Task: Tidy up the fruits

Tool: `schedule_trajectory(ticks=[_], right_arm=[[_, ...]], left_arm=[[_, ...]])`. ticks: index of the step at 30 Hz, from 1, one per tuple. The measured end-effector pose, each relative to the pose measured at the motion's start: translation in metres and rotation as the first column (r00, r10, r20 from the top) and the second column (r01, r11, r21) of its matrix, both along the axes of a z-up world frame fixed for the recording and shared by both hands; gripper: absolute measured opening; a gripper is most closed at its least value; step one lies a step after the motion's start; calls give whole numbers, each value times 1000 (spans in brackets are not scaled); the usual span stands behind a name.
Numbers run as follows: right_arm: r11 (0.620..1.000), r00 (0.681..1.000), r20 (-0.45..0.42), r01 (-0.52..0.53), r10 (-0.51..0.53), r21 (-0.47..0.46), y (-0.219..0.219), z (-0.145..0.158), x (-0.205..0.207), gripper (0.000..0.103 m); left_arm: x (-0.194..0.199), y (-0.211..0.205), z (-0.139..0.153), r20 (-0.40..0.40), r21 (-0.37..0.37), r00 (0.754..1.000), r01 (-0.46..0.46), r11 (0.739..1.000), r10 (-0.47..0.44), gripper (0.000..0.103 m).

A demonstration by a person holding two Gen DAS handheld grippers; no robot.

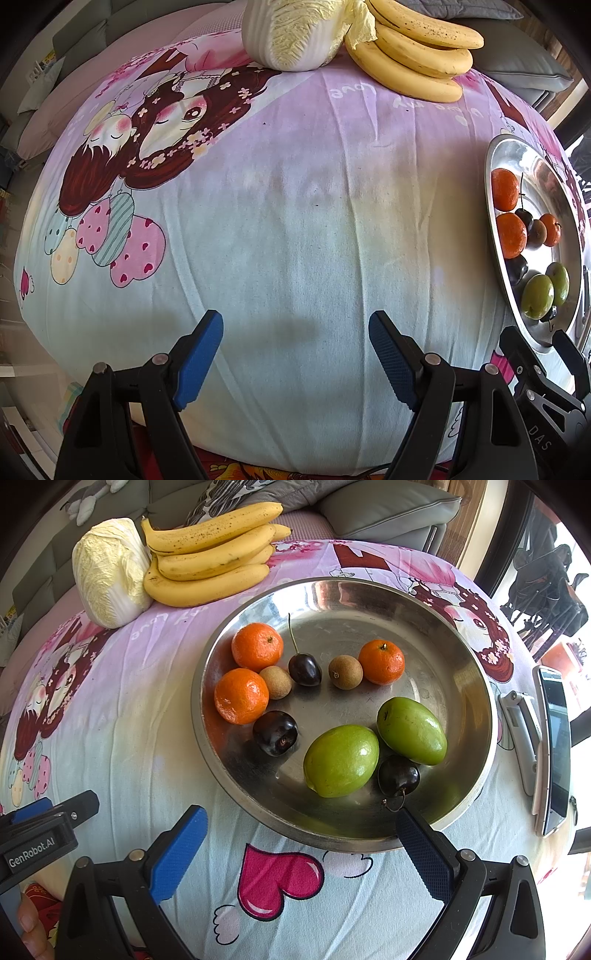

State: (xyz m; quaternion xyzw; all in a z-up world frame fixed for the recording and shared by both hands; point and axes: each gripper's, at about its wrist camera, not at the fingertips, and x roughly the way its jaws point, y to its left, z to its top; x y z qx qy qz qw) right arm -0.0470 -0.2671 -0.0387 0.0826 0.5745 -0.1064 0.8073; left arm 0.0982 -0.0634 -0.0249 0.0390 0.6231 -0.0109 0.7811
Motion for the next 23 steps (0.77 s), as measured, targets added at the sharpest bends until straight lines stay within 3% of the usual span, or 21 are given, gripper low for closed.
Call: schedule_trajectory(ticks=[23], right_arm=[[1000, 1000, 0, 1, -1, -1, 0, 0, 0, 103]], left_arm=[[-4, 3, 5, 17, 1, 1000, -6, 1000, 6, 82]])
